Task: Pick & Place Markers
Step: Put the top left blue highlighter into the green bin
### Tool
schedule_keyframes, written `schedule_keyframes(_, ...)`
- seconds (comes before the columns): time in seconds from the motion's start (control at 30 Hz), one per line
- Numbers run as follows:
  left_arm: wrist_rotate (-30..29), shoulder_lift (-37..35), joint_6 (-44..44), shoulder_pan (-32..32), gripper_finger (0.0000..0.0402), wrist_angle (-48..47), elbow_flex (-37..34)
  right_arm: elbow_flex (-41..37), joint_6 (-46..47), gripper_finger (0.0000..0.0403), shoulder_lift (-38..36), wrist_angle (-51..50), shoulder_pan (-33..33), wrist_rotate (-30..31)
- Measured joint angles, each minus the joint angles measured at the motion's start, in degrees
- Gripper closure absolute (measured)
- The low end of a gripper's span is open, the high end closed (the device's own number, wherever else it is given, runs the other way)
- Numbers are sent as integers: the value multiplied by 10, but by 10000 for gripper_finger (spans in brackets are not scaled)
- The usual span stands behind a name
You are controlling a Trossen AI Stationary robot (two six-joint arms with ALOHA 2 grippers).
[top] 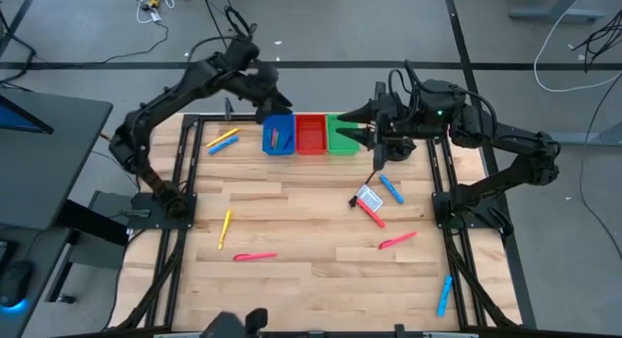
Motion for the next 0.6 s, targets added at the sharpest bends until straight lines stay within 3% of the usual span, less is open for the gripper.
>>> schedule_keyframes(0.3, 1, -82, -71, -27, 236, 62, 0, 0, 36, 252, 0, -1, 0, 0)
schedule_keyframes(0.6, -36, -147, -140, -68, 236, 131, 0, 0, 79, 146, 0, -12, 0, 0)
